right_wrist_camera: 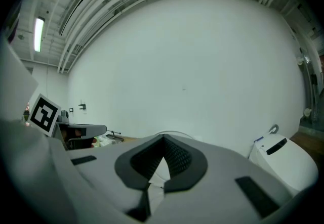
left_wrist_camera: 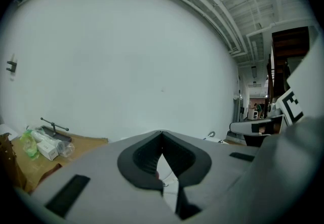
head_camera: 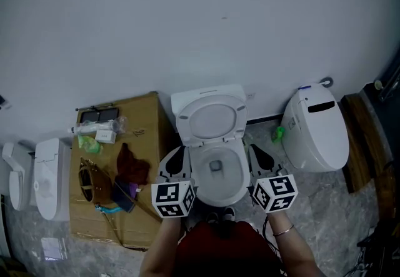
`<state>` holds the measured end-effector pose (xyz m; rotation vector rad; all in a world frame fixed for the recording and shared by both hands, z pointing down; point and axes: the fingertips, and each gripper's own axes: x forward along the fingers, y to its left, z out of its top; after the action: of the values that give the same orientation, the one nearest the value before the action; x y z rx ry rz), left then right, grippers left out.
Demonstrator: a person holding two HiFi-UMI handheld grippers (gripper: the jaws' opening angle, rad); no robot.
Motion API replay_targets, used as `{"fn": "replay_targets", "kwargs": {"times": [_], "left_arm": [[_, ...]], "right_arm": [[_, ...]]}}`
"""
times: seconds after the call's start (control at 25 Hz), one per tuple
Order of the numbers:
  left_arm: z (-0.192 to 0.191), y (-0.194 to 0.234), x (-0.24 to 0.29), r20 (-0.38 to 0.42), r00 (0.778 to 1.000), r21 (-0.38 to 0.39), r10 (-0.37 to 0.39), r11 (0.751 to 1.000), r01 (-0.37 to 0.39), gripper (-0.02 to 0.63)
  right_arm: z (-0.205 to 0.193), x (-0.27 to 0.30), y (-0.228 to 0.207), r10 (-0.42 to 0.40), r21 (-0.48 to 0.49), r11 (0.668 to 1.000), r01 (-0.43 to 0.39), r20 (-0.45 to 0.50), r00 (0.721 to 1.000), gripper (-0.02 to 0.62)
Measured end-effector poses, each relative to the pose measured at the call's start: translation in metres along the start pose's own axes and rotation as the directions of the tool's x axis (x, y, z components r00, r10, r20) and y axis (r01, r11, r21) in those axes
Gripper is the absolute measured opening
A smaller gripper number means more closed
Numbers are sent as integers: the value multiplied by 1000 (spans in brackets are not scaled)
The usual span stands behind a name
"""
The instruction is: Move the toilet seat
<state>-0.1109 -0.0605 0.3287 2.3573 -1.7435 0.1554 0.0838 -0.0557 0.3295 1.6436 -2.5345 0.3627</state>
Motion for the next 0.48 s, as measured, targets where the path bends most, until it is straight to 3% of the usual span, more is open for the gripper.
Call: {"fn": "replay_targets", "kwargs": {"times": [0.48], "left_arm": [[-5,-3,-26,1,998,28,-55,998,55,26]], "right_arm": [[-9,-28,21,-6,-32,999,6,-2,1000,15]]}}
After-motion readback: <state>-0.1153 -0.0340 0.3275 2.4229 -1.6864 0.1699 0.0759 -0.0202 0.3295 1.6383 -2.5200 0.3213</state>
